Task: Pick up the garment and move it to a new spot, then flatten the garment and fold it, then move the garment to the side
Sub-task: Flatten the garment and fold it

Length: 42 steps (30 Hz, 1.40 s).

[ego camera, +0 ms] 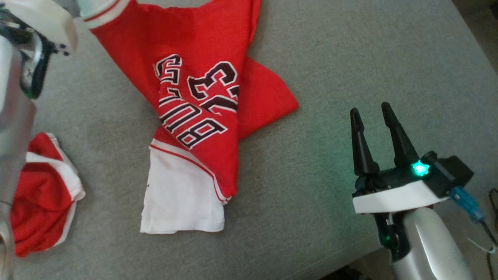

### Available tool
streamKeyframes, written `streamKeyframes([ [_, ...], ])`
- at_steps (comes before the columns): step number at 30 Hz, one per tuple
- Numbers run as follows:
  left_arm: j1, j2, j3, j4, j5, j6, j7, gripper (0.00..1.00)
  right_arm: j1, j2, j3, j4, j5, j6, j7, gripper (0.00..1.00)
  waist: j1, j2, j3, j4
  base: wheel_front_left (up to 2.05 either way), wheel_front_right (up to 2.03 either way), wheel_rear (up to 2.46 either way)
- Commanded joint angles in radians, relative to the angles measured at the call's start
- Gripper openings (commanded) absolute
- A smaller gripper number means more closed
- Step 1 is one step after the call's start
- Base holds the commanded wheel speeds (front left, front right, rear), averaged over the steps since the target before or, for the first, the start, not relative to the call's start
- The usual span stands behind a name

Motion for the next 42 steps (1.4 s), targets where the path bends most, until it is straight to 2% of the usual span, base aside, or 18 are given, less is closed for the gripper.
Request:
streamKeyframes([
  [1,-0.072,0.062,0.032,0.002,0.017,0.024,-0.008,0.00,-0.038,-0.005,0.023,-0.040,0.008,-0.001,-0.009,1.00,-0.0002,0.0000,0.028,-0.016,0.00,0.00,0.00],
  [2,-0.088,0.066,0.033,0.027,0.028,0.039,-0.015,0.00,-0.041,-0.005,0.024,-0.041,0.010,-0.001,-0.009,1.00,-0.0002,0.0000,0.036,-0.017,0.00,0.00,0.00],
  [4,-0.137,0.072,0.050,0.094,0.049,0.098,-0.062,0.00,-0.051,-0.005,0.028,-0.044,0.010,-0.001,-0.009,1.00,-0.0002,0.0000,0.056,-0.018,0.00,0.00,0.00],
  [8,-0.172,0.065,0.061,0.147,0.053,0.126,-0.123,0.00,-0.058,-0.005,0.029,-0.044,0.008,-0.001,-0.009,1.00,-0.0002,0.0000,0.065,-0.012,0.00,0.00,0.00],
  [9,-0.181,0.062,0.061,0.163,0.056,0.129,-0.141,0.48,-0.060,-0.005,0.028,-0.044,0.006,-0.001,-0.009,1.00,-0.0002,0.0000,0.066,-0.008,0.00,0.00,0.00],
  [10,-0.186,0.056,0.061,0.177,0.057,0.134,-0.162,1.00,-0.063,-0.005,0.028,-0.043,0.003,-0.001,-0.009,1.00,-0.0002,0.0000,0.066,-0.003,0.00,0.00,0.00],
  [13,-0.193,0.035,0.054,0.214,0.060,0.135,-0.215,1.00,-0.068,-0.005,0.025,-0.041,-0.006,-0.001,-0.009,1.00,-0.0002,0.0000,0.059,0.015,0.00,0.00,0.00],
  [18,-0.165,-0.018,0.042,0.232,0.045,0.103,-0.291,1.00,-0.064,-0.005,0.008,-0.032,-0.027,-0.001,-0.009,1.00,-0.0002,0.0000,0.022,0.056,0.00,0.00,0.00],
  [26,0.050,-0.094,-0.002,0.092,0.043,0.054,-0.321,1.00,-0.024,-0.005,-0.052,-0.036,-0.067,-0.001,-0.009,1.00,-0.0002,0.0000,-0.078,0.157,0.00,0.00,0.00],
  [34,0.404,-0.148,0.013,-0.198,0.020,0.135,-0.321,1.00,0.046,-0.005,-0.120,-0.023,-0.121,-0.001,-0.009,1.00,-0.0002,0.0000,-0.165,0.267,0.00,0.00,0.00],
  [38,0.595,-0.175,0.025,-0.323,0.011,0.196,-0.322,1.00,0.074,-0.005,-0.141,-0.021,-0.136,-0.001,-0.009,1.00,-0.0002,0.0000,-0.186,0.300,0.00,0.00,0.00],
  [42,0.747,-0.206,0.033,-0.393,-0.006,0.225,-0.322,1.00,0.088,-0.005,-0.144,-0.017,-0.147,-0.001,-0.009,1.00,-0.0002,0.0000,-0.196,0.319,0.00,0.00,0.00],
])
